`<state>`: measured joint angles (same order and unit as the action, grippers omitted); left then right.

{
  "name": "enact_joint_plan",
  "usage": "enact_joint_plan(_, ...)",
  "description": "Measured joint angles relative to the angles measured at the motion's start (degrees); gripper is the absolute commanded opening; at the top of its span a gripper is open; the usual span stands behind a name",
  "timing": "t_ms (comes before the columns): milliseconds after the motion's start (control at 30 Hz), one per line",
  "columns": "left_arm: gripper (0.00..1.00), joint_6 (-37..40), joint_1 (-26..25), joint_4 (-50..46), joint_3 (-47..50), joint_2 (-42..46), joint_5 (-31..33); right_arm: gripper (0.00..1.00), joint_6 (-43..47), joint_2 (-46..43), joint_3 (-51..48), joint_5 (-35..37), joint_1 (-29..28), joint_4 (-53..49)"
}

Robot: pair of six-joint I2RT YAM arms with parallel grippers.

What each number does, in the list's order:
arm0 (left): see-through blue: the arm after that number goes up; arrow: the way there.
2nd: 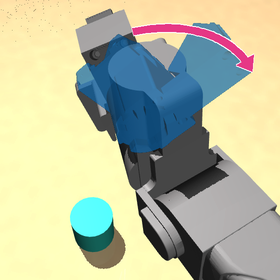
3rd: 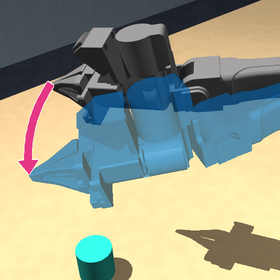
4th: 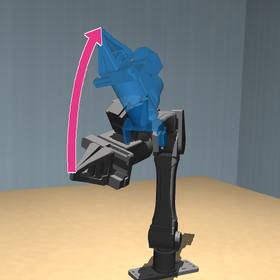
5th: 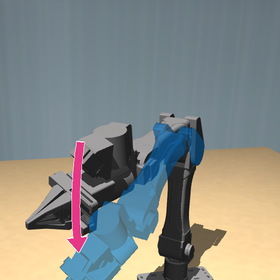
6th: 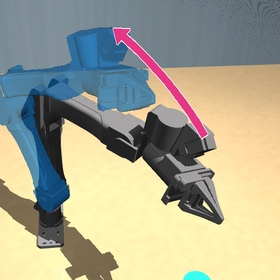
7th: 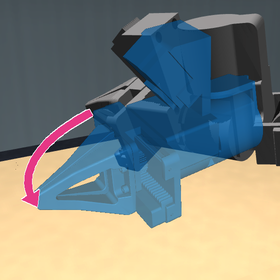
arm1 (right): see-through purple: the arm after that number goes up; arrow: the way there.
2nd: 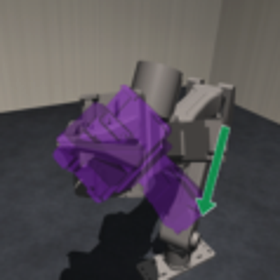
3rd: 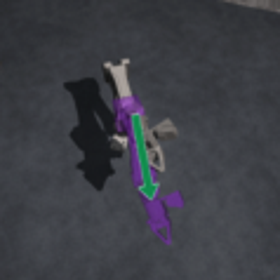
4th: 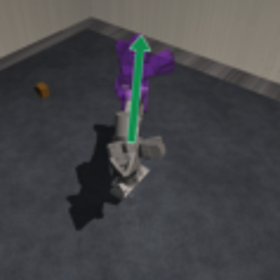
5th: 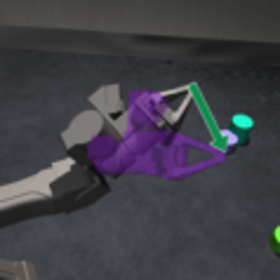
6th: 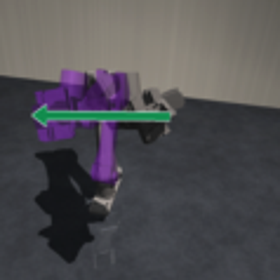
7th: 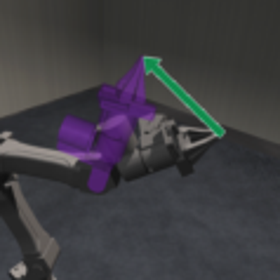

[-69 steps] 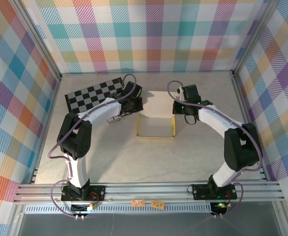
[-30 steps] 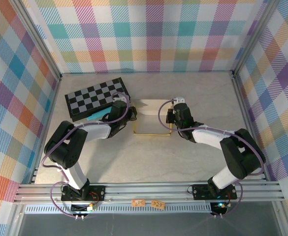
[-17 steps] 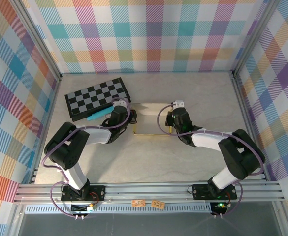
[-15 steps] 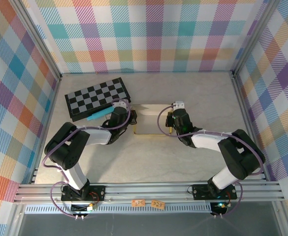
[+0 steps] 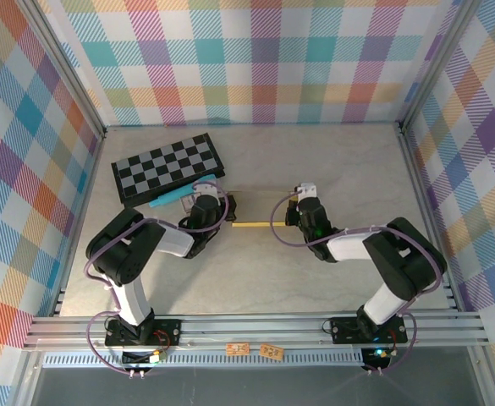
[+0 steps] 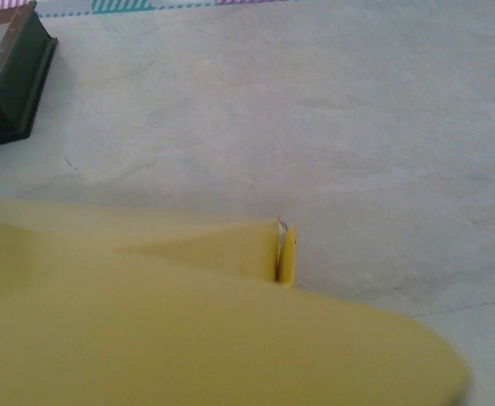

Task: Fold the paper box

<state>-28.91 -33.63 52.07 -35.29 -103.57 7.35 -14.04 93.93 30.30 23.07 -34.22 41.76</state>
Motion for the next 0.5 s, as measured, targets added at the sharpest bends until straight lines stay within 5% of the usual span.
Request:
enact_joint_plan(233, 0.00, 0.0, -1.4, 1.7, 1.5, -1.5, 1.3, 0.00, 0.0, 2.3, -1.4, 0.4, -0.3, 0.4)
enact_joint_plan(500, 0.00, 0.3, -2.3, 0.9, 1.3, -1.5, 3.3, 0.24, -2.3, -4.0, -2.6, 0.3, -0.5, -8.4)
